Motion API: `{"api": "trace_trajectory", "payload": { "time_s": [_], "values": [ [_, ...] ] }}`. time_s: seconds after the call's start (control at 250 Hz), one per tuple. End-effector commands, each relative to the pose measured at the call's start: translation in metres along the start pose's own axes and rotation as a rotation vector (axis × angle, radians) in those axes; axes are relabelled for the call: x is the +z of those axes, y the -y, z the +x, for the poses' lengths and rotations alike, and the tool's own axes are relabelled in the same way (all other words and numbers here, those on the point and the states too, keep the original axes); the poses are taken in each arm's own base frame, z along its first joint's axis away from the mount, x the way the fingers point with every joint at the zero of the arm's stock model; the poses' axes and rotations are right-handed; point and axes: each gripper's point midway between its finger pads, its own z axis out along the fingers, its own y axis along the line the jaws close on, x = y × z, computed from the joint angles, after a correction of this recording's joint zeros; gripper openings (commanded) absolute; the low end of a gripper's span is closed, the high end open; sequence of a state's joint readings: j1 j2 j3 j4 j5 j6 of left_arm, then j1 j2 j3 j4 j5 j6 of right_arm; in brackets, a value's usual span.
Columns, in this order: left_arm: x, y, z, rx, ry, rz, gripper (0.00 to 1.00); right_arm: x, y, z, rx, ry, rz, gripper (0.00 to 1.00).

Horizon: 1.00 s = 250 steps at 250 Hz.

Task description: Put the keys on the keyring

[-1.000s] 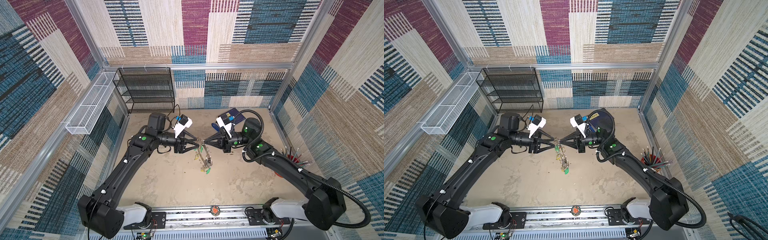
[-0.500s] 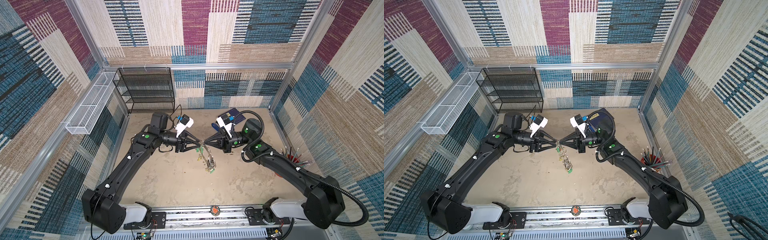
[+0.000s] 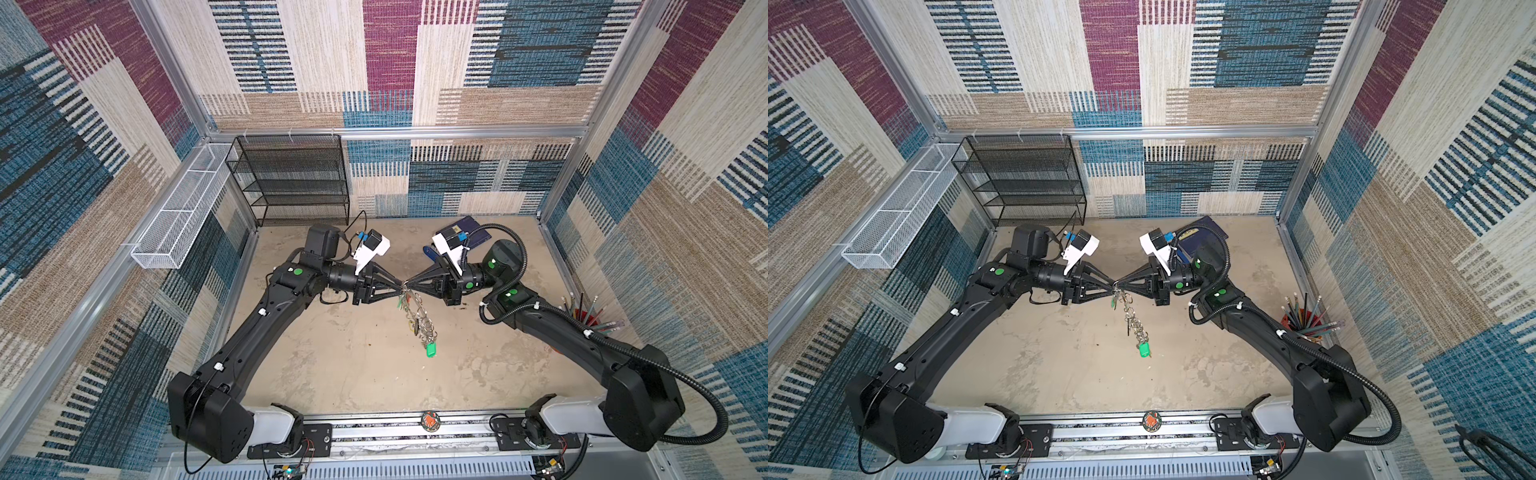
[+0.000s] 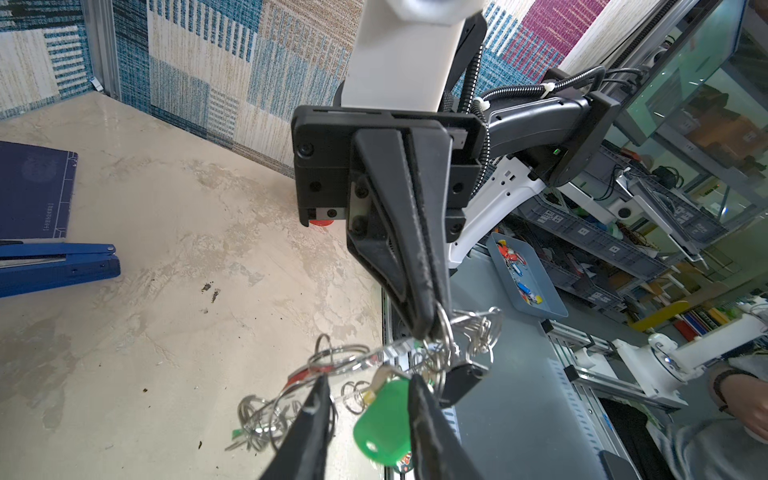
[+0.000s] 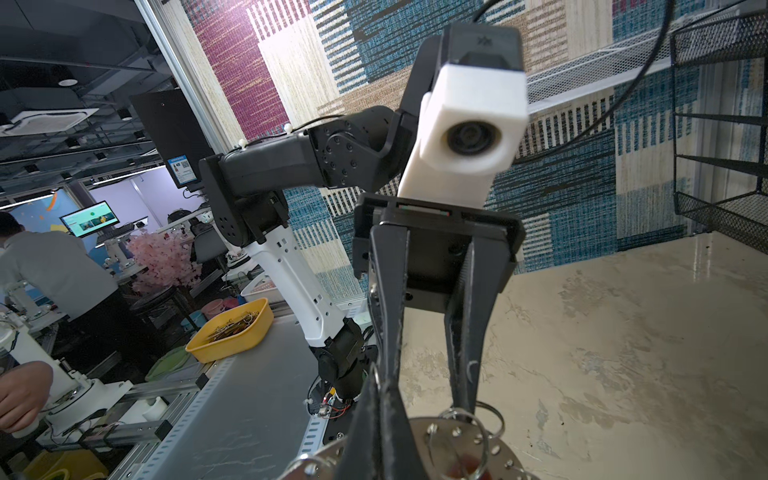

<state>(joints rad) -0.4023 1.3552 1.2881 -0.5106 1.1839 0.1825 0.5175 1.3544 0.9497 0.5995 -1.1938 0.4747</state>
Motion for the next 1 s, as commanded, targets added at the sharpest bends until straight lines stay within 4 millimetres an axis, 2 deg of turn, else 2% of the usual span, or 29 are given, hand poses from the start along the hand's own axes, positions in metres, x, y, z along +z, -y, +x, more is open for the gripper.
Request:
{"api": "trace_trajectory", "payload": {
  "time_s": [0.0, 0.04, 0.172, 0.288, 0.372, 0.528, 0.636, 0.7, 0.996],
  "values": [
    [0.0, 0.009, -0.007, 0.012, 0.024, 0.051, 0.33, 0.0, -0.001, -0.007, -0.022, 0.031, 0.004, 0.0],
    [0.0, 0.007, -0.005, 0.012, 0.02, 0.034, 0.35, 0.0, -0.001, -0.007, -0.021, 0.031, 0.003, 0.0],
    [-0.008, -0.016, -0.002, 0.003, 0.002, -0.144, 0.42, -0.001, -0.002, -0.005, -0.018, 0.033, 0.003, 0.0],
    [-0.019, -0.021, -0.003, 0.003, 0.053, -0.227, 0.44, -0.001, -0.001, -0.005, -0.016, 0.035, 0.005, 0.0],
    [-0.026, -0.013, -0.003, 0.026, 0.103, -0.239, 0.47, -0.001, -0.001, -0.007, -0.019, 0.041, 0.007, 0.0],
    [-0.025, 0.012, -0.004, 0.064, 0.185, -0.138, 0.54, -0.001, -0.002, -0.01, -0.023, 0.048, 0.002, 0.0],
    [-0.022, 0.014, -0.005, 0.088, 0.221, -0.128, 0.56, 0.0, -0.002, -0.01, -0.017, 0.052, -0.006, 0.0],
    [-0.019, 0.016, -0.009, 0.09, 0.248, -0.101, 0.52, 0.0, -0.003, -0.011, -0.016, 0.053, -0.011, 0.0],
    [-0.004, 0.02, -0.006, 0.078, 0.211, -0.011, 0.5, -0.001, -0.004, -0.008, -0.008, 0.05, -0.015, 0.0]
  ]
}}
